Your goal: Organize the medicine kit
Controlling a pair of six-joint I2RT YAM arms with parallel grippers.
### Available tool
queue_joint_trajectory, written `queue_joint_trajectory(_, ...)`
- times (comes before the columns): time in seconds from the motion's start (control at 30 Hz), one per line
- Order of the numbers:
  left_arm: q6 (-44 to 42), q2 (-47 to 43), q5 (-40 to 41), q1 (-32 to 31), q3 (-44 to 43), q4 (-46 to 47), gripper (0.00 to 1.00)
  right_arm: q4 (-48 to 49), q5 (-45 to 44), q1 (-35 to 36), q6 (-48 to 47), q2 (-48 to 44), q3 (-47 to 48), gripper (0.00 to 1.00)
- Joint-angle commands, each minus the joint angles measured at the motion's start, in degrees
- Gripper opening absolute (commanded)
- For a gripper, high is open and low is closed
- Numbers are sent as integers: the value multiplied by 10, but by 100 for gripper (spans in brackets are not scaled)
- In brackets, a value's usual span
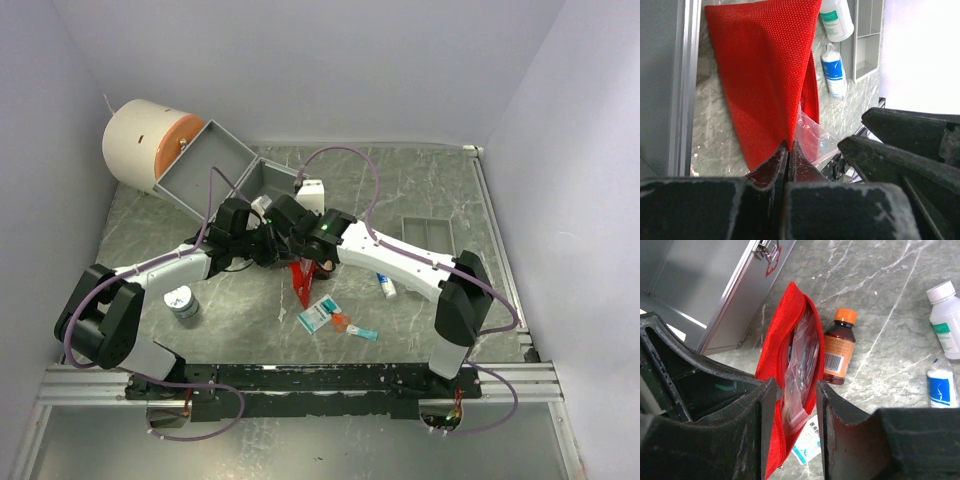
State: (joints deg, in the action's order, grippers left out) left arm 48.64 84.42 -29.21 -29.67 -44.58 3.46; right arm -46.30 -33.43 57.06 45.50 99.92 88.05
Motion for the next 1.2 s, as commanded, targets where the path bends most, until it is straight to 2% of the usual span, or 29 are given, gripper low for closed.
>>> queue_joint_trajectory(0.0, -11, -6, -14, -4, -19, -4, 7, 29, 38, -18, -42, 0, -11, 37)
queue_joint_trajectory(0.13, -8, -4, -17, -5, -17, 1, 7, 35, 67, -20, -52, -1, -33, 31)
queue_joint_trajectory(0.3, -12, -4, -15, -4, -20, -6, 7, 32, 102, -19, -46, -5, -52, 9)
queue_joint_trajectory(0.4, -14, -4, -14, -5, -23, -9, 7, 31, 116, -16, -36, -16, -65, 0)
queue_joint_trajectory(0.77, -16, 6, -14, -5, -33, -12, 7, 44, 111, 12, 46, -32, -123, 0)
queue_joint_trajectory(0.9, -21, 9, -15, -5, -37, -18, 7, 14, 71, 13, 72, -28, -90, 0)
queue_joint_trajectory(1.03, -29, 9, -17, -5, -39, -27, 7, 18, 21, 7, 74, -52, -61, 14)
queue_joint_trajectory(1.17, -36, 10, -20, -5, -43, -34, 7, 25, 22, -17, 70, -50, -47, 24)
